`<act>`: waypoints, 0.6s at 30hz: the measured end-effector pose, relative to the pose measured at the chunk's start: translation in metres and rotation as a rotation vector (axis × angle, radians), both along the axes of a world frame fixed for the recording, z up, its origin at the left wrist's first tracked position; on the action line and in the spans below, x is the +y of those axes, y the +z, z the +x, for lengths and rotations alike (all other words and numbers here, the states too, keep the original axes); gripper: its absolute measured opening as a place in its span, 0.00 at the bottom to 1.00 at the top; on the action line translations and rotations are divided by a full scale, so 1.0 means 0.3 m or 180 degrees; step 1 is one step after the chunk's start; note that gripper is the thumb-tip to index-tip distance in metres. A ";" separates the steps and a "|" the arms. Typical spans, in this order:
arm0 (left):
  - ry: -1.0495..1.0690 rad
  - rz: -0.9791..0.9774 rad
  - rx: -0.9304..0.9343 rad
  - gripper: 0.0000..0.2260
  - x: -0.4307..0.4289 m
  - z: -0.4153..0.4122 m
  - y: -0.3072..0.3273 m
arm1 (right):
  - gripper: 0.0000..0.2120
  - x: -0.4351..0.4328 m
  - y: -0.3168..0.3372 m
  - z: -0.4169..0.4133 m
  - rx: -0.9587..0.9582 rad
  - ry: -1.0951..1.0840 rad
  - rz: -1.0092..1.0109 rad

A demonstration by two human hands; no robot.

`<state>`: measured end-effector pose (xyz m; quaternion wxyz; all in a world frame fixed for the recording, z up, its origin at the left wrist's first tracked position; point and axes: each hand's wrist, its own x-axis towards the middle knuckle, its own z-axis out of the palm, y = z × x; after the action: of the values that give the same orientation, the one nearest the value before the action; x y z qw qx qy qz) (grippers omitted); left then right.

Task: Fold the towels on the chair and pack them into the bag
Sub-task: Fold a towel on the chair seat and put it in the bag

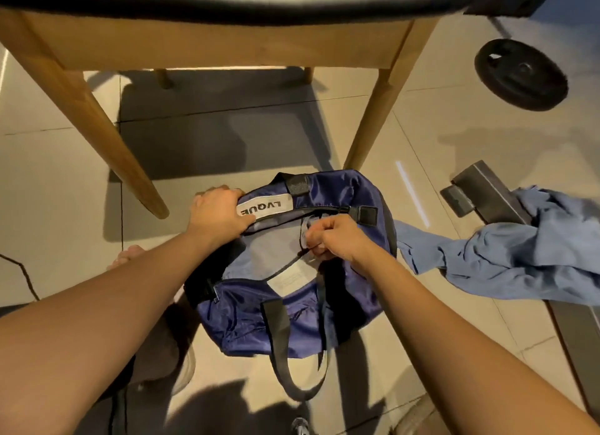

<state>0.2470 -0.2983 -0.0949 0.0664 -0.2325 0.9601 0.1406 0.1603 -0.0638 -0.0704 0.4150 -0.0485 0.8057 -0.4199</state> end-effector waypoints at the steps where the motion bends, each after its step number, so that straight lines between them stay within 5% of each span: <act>1: -0.0053 -0.0056 0.0087 0.18 0.024 -0.011 0.023 | 0.04 0.034 0.031 -0.021 0.0066 0.0059 0.0031; 6: -0.0487 0.0053 0.0740 0.22 0.221 -0.110 0.123 | 0.07 0.230 0.137 -0.127 0.0751 -0.0229 0.0119; 10: -0.1156 0.0290 0.0860 0.21 0.455 -0.221 0.174 | 0.11 0.450 0.080 -0.226 0.1374 -0.0485 0.0810; 14: -0.1939 0.0771 0.0978 0.16 0.708 -0.339 0.149 | 0.15 0.694 -0.048 -0.258 0.1359 -0.0502 0.1549; 17: -0.2169 0.1044 0.0668 0.12 0.895 -0.445 0.078 | 0.05 0.845 -0.141 -0.267 0.1101 -0.0052 0.2032; 18: -0.2208 0.1057 0.0474 0.11 0.953 -0.483 0.043 | 0.11 0.893 -0.181 -0.281 0.1066 0.0128 0.2155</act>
<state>0.1023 -0.0125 -0.0820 0.0769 0.1306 0.9481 0.2797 0.0760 0.2040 -0.1246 0.2782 0.0076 0.9544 -0.1078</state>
